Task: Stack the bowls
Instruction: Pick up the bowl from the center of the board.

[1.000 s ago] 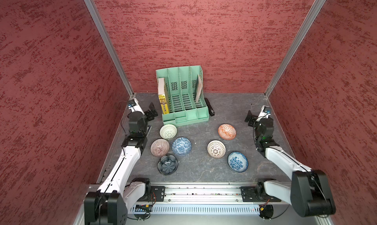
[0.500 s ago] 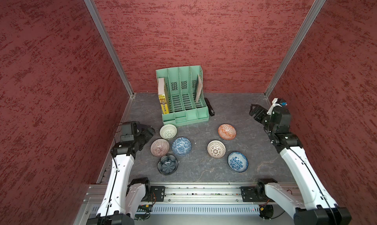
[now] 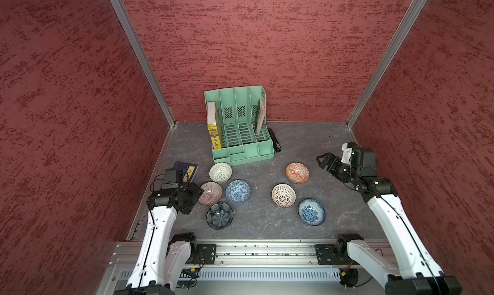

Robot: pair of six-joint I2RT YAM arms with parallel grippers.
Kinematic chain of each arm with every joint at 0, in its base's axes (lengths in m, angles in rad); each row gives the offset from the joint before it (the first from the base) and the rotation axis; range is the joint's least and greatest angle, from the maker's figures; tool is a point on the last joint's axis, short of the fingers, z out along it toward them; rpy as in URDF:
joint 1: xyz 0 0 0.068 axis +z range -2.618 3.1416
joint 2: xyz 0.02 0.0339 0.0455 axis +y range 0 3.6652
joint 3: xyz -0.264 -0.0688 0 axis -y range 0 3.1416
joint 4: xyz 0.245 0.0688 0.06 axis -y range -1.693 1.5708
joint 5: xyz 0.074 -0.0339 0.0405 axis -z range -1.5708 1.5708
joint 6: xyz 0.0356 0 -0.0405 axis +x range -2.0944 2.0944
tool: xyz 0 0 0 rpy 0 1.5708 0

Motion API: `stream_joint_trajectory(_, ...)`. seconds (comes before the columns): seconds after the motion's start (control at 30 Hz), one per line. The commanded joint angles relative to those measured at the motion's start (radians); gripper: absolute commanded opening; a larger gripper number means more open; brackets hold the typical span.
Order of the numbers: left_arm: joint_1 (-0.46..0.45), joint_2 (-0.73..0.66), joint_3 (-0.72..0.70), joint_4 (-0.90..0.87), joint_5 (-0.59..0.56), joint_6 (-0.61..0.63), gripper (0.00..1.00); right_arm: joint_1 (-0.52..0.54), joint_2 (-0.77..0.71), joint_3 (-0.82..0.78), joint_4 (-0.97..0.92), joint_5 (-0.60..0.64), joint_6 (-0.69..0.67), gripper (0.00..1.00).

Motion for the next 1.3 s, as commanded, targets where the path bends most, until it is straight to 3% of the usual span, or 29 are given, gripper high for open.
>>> stream_joint_trajectory(0.0,-0.018,0.031,-0.016,0.029,-0.05,-0.02,0.56,0.004,0.009,-0.001,-0.02,-0.047,-0.005,0.94)
stream_joint_trajectory(0.1,-0.039,0.051,-0.028,0.061,-0.083,-0.026,0.45,0.004,0.026,0.01,-0.027,-0.048,-0.012,0.94)
stream_joint_trajectory(0.4,-0.065,0.14,-0.062,0.138,-0.118,-0.018,0.42,0.004,0.031,0.014,-0.026,-0.055,0.005,0.94)
stream_joint_trajectory(0.57,-0.068,0.17,-0.089,0.181,-0.122,-0.013,0.32,0.005,0.027,0.004,-0.025,-0.055,0.02,0.93)
stream_joint_trajectory(1.27,-0.066,0.221,-0.1,0.208,-0.13,0.008,0.08,0.005,-0.004,-0.031,-0.013,-0.012,0.011,0.93)
